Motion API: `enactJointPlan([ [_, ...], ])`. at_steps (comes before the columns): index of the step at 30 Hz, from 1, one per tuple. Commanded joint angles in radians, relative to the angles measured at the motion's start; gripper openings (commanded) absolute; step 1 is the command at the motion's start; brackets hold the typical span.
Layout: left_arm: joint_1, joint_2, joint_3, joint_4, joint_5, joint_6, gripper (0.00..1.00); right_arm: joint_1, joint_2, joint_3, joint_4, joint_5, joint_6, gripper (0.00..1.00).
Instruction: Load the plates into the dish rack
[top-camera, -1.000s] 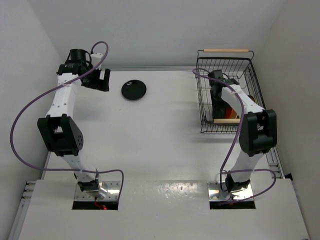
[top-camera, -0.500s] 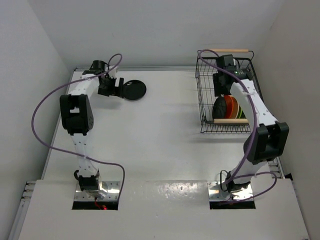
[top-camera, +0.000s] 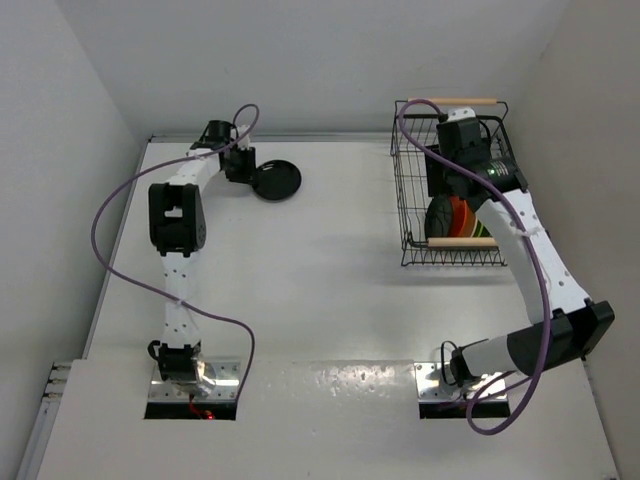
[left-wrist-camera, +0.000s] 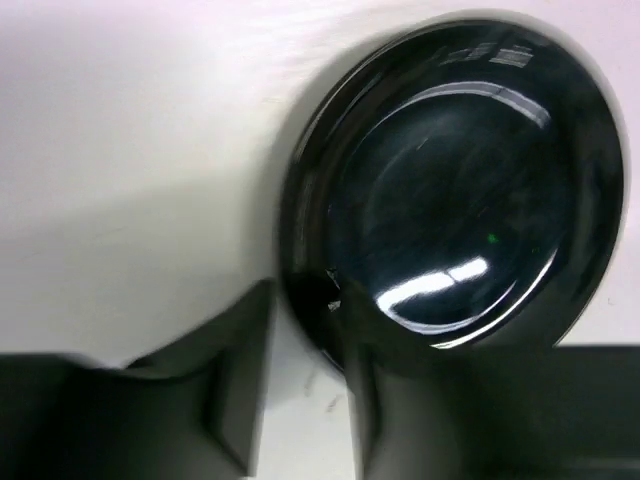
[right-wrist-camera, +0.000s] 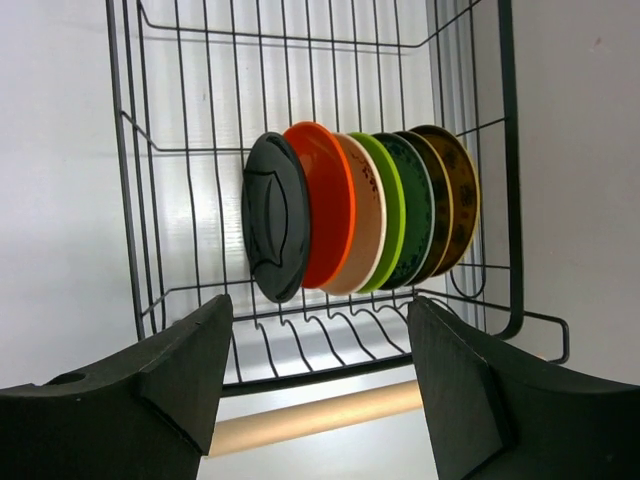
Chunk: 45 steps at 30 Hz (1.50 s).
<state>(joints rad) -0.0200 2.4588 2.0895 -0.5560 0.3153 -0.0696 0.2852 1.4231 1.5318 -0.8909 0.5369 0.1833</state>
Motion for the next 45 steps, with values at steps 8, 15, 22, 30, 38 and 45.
enactJointPlan([
  [8,-0.028,-0.056,-0.029,-0.125,0.191,0.057,0.00,0.041,-0.078,-0.018,0.073,-0.165,-0.011,0.73],
  [15,-0.058,-0.377,-0.115,-0.229,0.496,0.255,0.00,0.161,-0.056,-0.116,0.294,-0.636,0.018,0.94],
  [22,-0.162,-0.613,-0.233,-0.332,0.617,0.382,0.00,0.204,0.107,-0.110,0.503,-0.860,0.168,0.98],
  [30,-0.221,-0.636,-0.204,-0.455,0.668,0.461,0.00,0.227,0.218,-0.096,0.610,-0.919,0.280,0.41],
  [38,-0.221,-0.636,-0.125,-0.415,0.243,0.334,0.73,0.220,0.081,-0.176,0.598,-0.714,0.269,0.00],
  [45,-0.158,-0.655,-0.066,-0.386,-0.159,0.257,1.00,0.171,-0.035,-0.064,0.363,0.006,0.105,0.00],
])
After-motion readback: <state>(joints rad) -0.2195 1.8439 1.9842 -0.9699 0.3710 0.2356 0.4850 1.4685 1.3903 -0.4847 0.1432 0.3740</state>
